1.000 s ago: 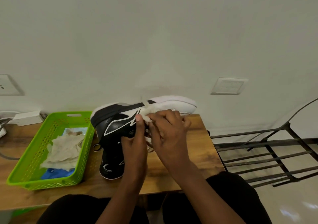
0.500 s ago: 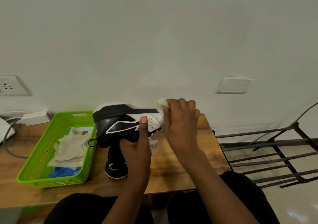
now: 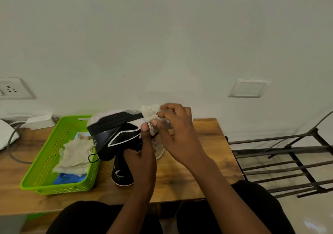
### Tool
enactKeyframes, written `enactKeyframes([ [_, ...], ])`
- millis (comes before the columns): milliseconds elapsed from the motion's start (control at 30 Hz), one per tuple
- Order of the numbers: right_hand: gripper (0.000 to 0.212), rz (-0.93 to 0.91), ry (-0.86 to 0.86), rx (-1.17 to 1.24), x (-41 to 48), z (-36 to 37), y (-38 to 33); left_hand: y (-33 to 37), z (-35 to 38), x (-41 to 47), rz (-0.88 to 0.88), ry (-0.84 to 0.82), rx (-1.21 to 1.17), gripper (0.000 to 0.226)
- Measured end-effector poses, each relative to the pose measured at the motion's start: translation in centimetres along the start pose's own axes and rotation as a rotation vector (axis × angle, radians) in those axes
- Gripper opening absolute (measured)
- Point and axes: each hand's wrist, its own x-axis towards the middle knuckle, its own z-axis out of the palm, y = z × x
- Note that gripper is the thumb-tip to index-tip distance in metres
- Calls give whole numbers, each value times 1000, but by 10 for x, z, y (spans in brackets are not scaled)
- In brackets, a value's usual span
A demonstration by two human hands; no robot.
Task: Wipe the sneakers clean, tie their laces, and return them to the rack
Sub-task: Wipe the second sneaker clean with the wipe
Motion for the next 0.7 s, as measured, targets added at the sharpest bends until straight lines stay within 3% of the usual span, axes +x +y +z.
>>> enactKeyframes([
  [133, 10, -23, -96, 28, 5, -12, -4, -4, 0, -1, 2, -34, 48, 19],
  [267, 46, 42, -157, 12, 6, -19, -8, -13, -6, 2, 89, -110, 126, 36],
  [300, 44, 33, -147, -30, 4, -17, -9, -13, -6, 2, 94, -108, 133, 39],
  [433, 22, -4, -15, -42, -2, 1, -11, -8, -4, 6, 32, -70, 73, 26],
  [567, 22, 71, 264, -96, -1, -3, 27, 6, -1, 12, -229, 56, -159, 30],
  [700, 25, 138, 420, -67, -3, -1, 28, 6, 7, 4, -274, 12, -196, 21],
])
